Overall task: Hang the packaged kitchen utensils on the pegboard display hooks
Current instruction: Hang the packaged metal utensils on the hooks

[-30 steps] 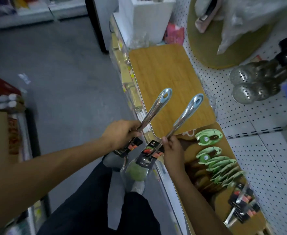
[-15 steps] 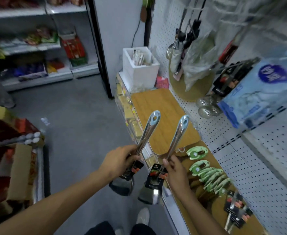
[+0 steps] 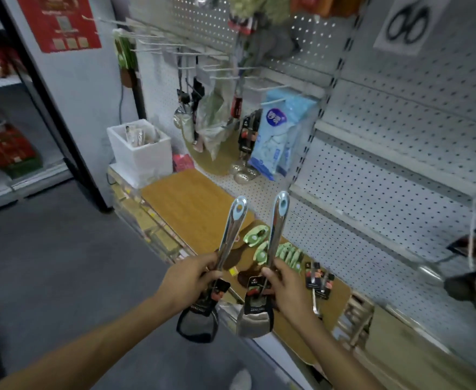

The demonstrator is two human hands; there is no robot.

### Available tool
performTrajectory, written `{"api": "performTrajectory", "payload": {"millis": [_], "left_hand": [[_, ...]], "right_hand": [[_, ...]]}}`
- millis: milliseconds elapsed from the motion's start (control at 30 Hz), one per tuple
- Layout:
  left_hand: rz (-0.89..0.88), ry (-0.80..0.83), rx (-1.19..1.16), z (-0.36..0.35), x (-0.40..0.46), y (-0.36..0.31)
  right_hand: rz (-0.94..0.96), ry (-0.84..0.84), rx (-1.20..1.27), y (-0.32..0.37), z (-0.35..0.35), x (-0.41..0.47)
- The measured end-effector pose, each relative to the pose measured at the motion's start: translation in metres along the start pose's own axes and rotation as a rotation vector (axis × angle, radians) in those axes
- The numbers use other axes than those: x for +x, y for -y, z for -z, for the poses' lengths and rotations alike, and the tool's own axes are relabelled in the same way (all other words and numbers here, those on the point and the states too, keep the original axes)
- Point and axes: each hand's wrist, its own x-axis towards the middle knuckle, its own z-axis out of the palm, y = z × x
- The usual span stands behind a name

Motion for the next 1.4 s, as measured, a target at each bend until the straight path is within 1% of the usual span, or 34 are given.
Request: {"api": "performTrajectory", "payload": {"millis": [133, 300, 367, 500, 667, 767, 867, 933, 1033, 1133, 1300, 1400], "left_hand": [[-0.14, 0.086, -0.019, -0.029, -0.004, -0.042], [-0.31, 0.08, -0.033, -0.081, -0.01, -0.105], [-0.339, 0.123, -0.031, -0.106, -0.014, -0.134], [-0.405, 0.212, -0.024, -0.153, -0.019, -0.204], [-0.506, 0.204, -0.017, -0.21, -0.029, -0.284], [-0.516, 0.22, -0.036, -0.248, -0.04, -0.324], [-0.517, 0.237, 0.005, -0.276, -0.053, -0.365], [-0.514, 0.27, 0.022, -0.29, -0.063, -0.391], [-0.529, 0.336, -0.024, -0.305, -0.076, -0.424], [-0.549, 0.359, -0.054, -0.317, -0.083, -0.447], [-0.563, 0.405, -0.018, -0.334, -0.077, -0.474], [-0.592, 0.446, -0.026, -0.34, -0.074, -0.493]], "right_hand": [[-0.022, -0.12, -0.003, -0.016, 0.047, -0.057], [-0.102, -0.232, 0.014, -0.054, 0.108, -0.122], [-0.132, -0.271, -0.015, -0.074, 0.133, -0.146], [-0.193, -0.323, -0.004, -0.117, 0.19, -0.194], [-0.223, -0.35, -0.06, -0.161, 0.259, -0.253], [-0.266, -0.358, -0.097, -0.189, 0.293, -0.288], [-0.284, -0.362, -0.099, -0.213, 0.321, -0.32], [-0.299, -0.37, -0.073, -0.226, 0.339, -0.34], [-0.314, -0.378, -0.083, -0.244, 0.36, -0.365], [-0.328, -0.409, -0.075, -0.263, 0.375, -0.381], [-0.371, -0.479, -0.04, -0.277, 0.391, -0.398], [-0.381, -0.485, -0.006, -0.284, 0.401, -0.403]]}}
